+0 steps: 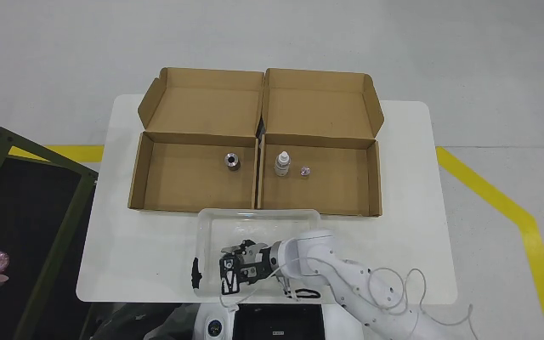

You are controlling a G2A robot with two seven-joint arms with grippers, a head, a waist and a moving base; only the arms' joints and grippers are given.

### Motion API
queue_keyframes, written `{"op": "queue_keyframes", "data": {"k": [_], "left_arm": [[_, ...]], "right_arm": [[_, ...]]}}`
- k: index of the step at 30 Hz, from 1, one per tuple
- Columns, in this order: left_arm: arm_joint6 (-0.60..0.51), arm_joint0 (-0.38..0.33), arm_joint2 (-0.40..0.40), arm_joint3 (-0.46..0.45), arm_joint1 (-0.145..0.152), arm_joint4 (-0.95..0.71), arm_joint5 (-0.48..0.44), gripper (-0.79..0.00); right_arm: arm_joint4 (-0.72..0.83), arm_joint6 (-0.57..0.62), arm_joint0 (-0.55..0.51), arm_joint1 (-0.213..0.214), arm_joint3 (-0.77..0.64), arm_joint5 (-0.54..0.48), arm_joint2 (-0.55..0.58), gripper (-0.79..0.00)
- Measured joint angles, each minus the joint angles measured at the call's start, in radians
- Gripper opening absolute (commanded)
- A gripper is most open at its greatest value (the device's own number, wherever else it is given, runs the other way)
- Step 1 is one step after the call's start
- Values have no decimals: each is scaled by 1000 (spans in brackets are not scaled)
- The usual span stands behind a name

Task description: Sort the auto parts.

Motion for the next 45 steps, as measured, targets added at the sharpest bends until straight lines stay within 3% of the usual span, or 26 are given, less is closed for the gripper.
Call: {"op": "queue_keyframes", "data": {"k": [2, 6, 32, 45], "left_arm": [[0, 0, 0, 0, 0, 0, 0, 0], [0, 0, 0, 0, 0, 0, 0, 0], [0, 0, 0, 0, 0, 0, 0, 0], [0, 0, 0, 0, 0, 0, 0, 0]], "right_arm": [[8, -13, 5, -1, 9, -1, -3, -570], [24, -37, 14, -3, 21, 1, 0, -785], [125, -113, -5, 33, -153, 3, 150, -785], [149, -133, 22, 37, -157, 28, 178, -785]]}}
